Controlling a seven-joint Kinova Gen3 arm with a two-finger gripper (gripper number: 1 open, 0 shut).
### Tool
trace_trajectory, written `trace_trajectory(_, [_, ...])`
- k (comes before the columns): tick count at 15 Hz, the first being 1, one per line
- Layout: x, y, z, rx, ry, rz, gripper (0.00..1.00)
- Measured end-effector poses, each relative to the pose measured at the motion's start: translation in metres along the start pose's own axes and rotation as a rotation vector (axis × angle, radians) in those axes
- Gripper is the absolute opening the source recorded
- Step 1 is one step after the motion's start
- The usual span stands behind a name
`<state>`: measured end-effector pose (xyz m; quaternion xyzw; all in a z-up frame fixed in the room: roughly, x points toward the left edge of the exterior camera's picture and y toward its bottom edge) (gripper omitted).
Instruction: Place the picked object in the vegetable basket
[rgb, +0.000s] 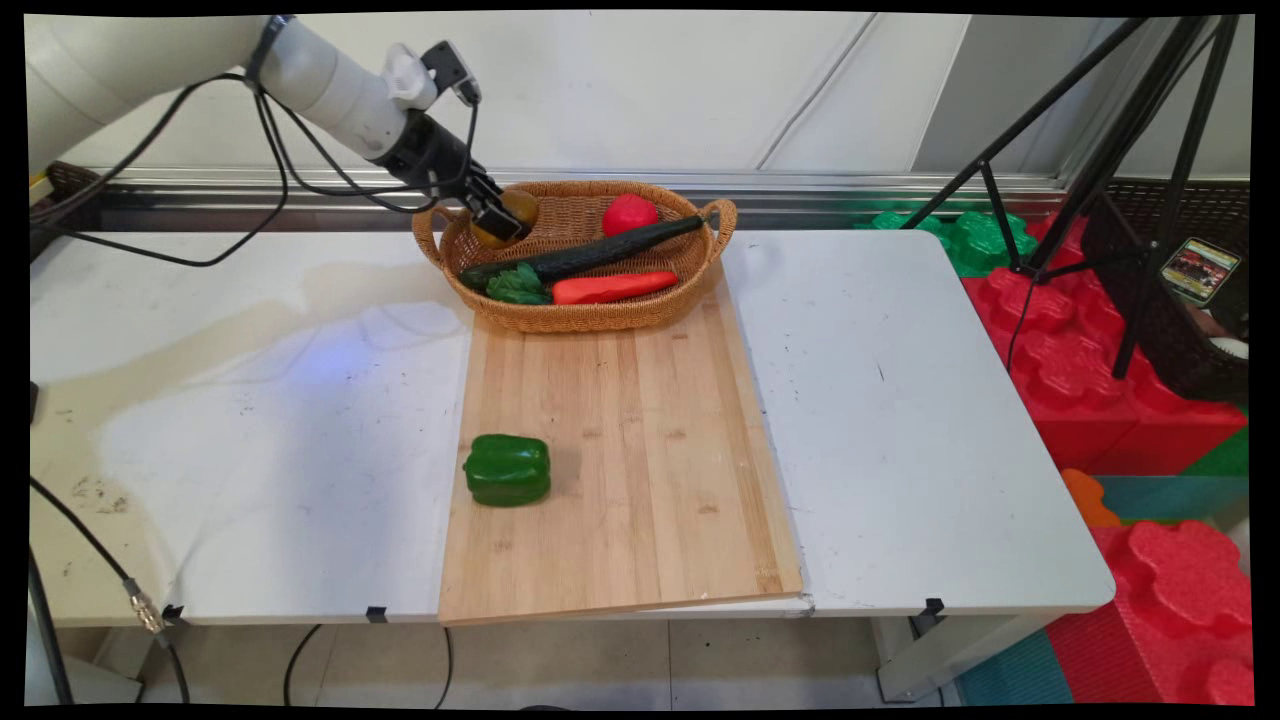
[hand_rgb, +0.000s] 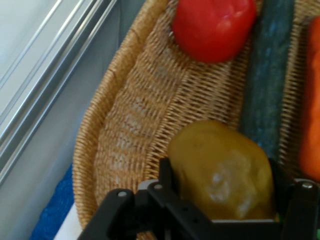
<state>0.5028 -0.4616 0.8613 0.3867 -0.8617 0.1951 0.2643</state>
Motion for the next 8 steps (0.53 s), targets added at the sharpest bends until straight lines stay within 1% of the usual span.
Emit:
trace_trajectory(3, [0.001, -0.012, 0.02, 0.015, -0.013, -0.01, 0.0])
trace_trajectory(6, [0.003, -0.02, 0.034, 0.017, -0.021, -0.017, 0.0])
trace_trajectory(7, [0.002, -0.023, 0.039, 0.014, -0.023, -0.021, 1.0])
trace_trajectory(8, [0.002, -0.023, 0.04, 0.013, -0.024, -0.022, 1.0])
